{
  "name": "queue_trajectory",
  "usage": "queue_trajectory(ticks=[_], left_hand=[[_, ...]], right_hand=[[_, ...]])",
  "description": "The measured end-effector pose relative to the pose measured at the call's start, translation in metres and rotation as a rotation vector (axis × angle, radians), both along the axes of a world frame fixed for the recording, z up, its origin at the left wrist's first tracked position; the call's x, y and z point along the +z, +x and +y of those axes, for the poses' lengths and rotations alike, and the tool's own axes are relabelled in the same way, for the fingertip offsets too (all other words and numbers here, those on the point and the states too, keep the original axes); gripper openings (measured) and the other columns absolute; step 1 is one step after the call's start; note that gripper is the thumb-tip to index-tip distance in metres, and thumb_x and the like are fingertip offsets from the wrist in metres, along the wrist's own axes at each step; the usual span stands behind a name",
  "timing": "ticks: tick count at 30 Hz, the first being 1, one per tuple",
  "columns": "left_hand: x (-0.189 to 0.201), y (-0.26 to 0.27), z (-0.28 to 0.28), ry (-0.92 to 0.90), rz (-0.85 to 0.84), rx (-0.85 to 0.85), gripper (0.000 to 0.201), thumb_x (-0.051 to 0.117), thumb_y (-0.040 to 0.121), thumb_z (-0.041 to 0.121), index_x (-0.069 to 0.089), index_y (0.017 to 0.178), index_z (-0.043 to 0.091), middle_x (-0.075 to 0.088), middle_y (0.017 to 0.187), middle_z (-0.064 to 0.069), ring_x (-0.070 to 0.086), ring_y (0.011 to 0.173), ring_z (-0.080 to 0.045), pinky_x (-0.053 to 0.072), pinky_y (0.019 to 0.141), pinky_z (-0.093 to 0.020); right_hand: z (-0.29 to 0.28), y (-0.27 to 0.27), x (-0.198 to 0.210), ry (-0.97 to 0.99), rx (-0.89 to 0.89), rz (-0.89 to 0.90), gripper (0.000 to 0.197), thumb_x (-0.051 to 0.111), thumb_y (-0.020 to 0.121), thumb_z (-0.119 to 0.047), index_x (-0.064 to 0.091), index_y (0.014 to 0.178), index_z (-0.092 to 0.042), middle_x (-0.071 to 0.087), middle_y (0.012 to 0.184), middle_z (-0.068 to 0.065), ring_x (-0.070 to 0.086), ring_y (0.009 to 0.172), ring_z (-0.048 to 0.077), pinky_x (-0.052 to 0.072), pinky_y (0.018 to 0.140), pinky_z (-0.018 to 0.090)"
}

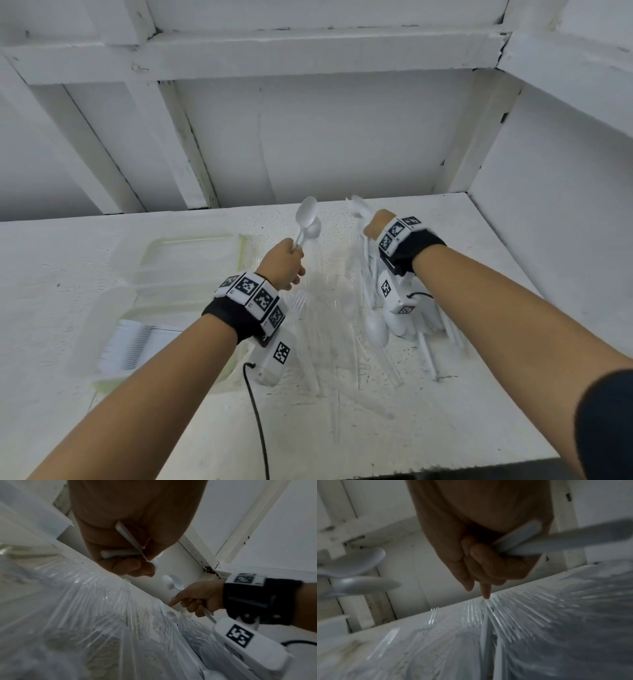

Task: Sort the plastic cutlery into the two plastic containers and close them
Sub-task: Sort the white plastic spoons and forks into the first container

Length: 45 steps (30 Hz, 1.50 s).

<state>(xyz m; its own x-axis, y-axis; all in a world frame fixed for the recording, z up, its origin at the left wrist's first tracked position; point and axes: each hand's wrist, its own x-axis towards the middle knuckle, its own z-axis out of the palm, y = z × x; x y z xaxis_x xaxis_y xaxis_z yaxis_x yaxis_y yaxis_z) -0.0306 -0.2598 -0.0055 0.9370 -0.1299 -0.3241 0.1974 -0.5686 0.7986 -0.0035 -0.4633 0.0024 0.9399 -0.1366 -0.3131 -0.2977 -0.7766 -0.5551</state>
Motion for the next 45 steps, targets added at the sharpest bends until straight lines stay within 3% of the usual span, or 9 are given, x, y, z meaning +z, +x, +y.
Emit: queue_trajectory(ticks=[3, 10, 13, 15, 17, 23, 27, 32, 45], left_hand=[[-0.003, -0.003, 0.010, 0.009, 0.006, 0.002, 0.019, 0.029, 0.100, 0.020, 0.043, 0.098, 0.007, 0.050, 0.070, -0.005, 0.037, 0.054, -0.015, 0.031, 0.047, -0.023], [-0.008, -0.002, 0.019, 0.020, -0.005, 0.008, 0.019, 0.029, 0.100, 0.019, 0.043, 0.097, 0.007, 0.041, 0.069, -0.003, 0.033, 0.055, -0.014, 0.027, 0.047, -0.023], [-0.008, 0.000, 0.015, 0.017, -0.032, 0.017, 0.019, 0.032, 0.099, 0.021, 0.043, 0.091, 0.007, 0.037, 0.070, -0.002, 0.030, 0.057, -0.014, 0.027, 0.049, -0.024], [-0.006, 0.001, 0.008, 0.040, -0.075, -0.013, 0.025, 0.038, 0.098, 0.025, 0.040, 0.078, 0.011, 0.038, 0.069, 0.000, 0.032, 0.058, -0.014, 0.028, 0.052, -0.024], [-0.004, 0.000, -0.002, 0.058, -0.102, -0.054, 0.029, 0.042, 0.096, 0.027, 0.036, 0.070, 0.016, 0.038, 0.068, 0.001, 0.034, 0.058, -0.013, 0.029, 0.052, -0.024], [-0.006, 0.003, -0.036, -0.036, -0.020, -0.066, 0.023, 0.038, 0.098, 0.024, 0.042, 0.083, 0.008, 0.038, 0.070, -0.002, 0.032, 0.056, -0.014, 0.028, 0.049, -0.024], [-0.014, 0.005, -0.050, -0.100, 0.035, -0.003, 0.024, 0.039, 0.096, 0.022, 0.038, 0.075, 0.010, 0.037, 0.069, -0.004, 0.031, 0.055, -0.016, 0.025, 0.049, -0.024], [-0.022, 0.003, -0.056, -0.127, 0.085, 0.030, 0.027, 0.039, 0.096, 0.023, 0.038, 0.072, 0.012, 0.037, 0.067, -0.003, 0.031, 0.053, -0.016, 0.025, 0.049, -0.024], [-0.028, -0.007, -0.059, -0.198, 0.130, 0.040, 0.023, 0.034, 0.098, 0.023, 0.041, 0.083, 0.007, 0.038, 0.068, -0.003, 0.032, 0.051, -0.015, 0.026, 0.044, -0.023]], right_hand=[[0.012, -0.001, 0.005, -0.263, 0.105, 0.002, 0.049, 0.033, 0.100, -0.024, 0.023, 0.147, -0.026, 0.043, 0.126, -0.017, 0.054, 0.114, 0.026, 0.044, 0.095, 0.039], [0.017, 0.004, -0.016, -0.308, 0.269, 0.029, 0.076, 0.041, 0.093, -0.020, -0.009, 0.144, -0.044, 0.048, 0.137, 0.009, 0.060, 0.102, 0.030, 0.050, 0.087, 0.046], [0.013, 0.014, -0.019, -0.059, 0.143, 0.019, 0.064, 0.048, 0.091, -0.017, 0.020, 0.145, -0.037, 0.055, 0.094, -0.008, 0.055, 0.074, 0.007, 0.043, 0.081, 0.028], [0.014, 0.019, -0.008, -0.026, 0.022, -0.008, 0.011, 0.054, 0.090, -0.017, 0.059, 0.099, -0.016, 0.049, 0.077, -0.004, 0.049, 0.062, 0.009, 0.042, 0.065, 0.025], [0.011, 0.020, -0.002, 0.115, -0.121, -0.070, 0.025, 0.057, 0.089, -0.018, 0.047, 0.066, -0.014, 0.047, 0.067, 0.002, 0.042, 0.053, 0.014, 0.037, 0.052, 0.024], [-0.004, -0.013, 0.009, 0.444, -0.191, -0.104, 0.019, 0.060, 0.089, -0.018, 0.053, 0.072, -0.015, 0.056, 0.073, 0.005, 0.036, 0.046, 0.011, 0.039, 0.045, 0.024], [-0.007, -0.039, 0.001, 0.414, -0.114, -0.030, 0.021, 0.062, 0.088, -0.013, 0.054, 0.069, -0.010, 0.052, 0.039, -0.010, 0.035, 0.034, 0.007, 0.035, 0.042, 0.022], [-0.006, -0.057, -0.009, 0.421, -0.160, -0.010, 0.015, 0.064, 0.087, -0.019, 0.058, 0.075, -0.012, 0.061, 0.074, 0.004, 0.037, 0.038, 0.007, 0.038, 0.043, 0.021], [0.006, -0.070, -0.003, 0.498, -0.284, -0.044, 0.009, 0.040, 0.097, -0.014, 0.046, 0.090, -0.014, 0.065, 0.083, 0.007, 0.033, 0.038, 0.007, 0.029, 0.035, 0.016]])
